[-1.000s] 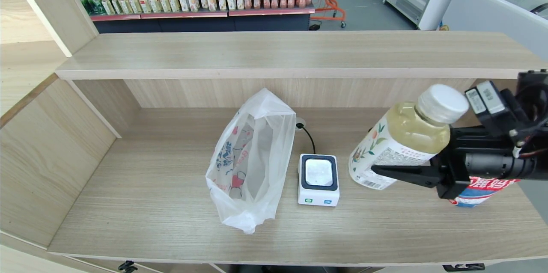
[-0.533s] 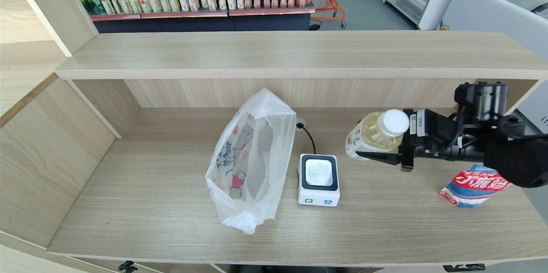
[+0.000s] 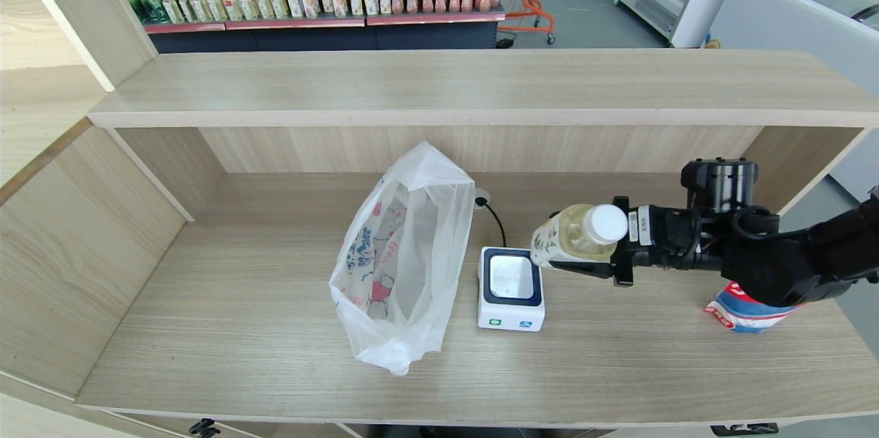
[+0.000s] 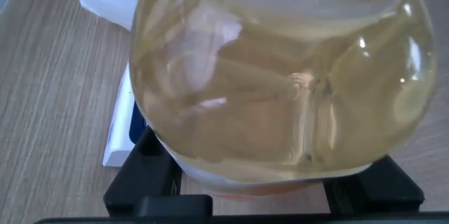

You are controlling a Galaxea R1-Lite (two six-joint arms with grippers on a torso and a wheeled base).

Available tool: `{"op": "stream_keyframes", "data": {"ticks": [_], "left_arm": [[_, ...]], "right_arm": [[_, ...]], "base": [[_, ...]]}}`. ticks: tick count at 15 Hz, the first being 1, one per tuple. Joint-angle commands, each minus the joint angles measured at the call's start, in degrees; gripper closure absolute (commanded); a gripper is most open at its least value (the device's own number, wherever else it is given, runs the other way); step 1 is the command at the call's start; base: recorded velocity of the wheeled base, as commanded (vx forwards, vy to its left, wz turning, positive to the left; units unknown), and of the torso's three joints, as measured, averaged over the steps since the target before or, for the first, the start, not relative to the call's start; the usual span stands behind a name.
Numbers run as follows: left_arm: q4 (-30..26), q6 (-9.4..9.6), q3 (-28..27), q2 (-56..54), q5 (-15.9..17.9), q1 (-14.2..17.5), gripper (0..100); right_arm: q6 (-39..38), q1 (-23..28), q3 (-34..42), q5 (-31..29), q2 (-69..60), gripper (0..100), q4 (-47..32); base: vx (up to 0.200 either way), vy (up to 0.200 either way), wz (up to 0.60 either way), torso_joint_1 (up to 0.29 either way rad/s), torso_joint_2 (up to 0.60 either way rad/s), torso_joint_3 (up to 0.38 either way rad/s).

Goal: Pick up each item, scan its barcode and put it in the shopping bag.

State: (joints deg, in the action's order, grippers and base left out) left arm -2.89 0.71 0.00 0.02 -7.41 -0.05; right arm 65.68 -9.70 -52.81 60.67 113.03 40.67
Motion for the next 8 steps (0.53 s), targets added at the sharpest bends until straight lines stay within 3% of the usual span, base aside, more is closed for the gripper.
{"op": "stream_keyframes", "data": {"ticks": [1,8], "left_arm": [[0.0,0.0,0.0,0.0,0.0,0.0,0],[0.0,0.0,0.0,0.0,-0.1,0.0,0]], "right_arm": [[0.7,-1.4,-0.2,0.5,3.2,100,2.3],[0.9,-4.3,-5.1,0.4,9.0,100,6.7]], "base": [[0.0,0.0,0.0,0.0,0.0,0.0],[0.0,0.0,0.0,0.0,0.0,0.0]]}}
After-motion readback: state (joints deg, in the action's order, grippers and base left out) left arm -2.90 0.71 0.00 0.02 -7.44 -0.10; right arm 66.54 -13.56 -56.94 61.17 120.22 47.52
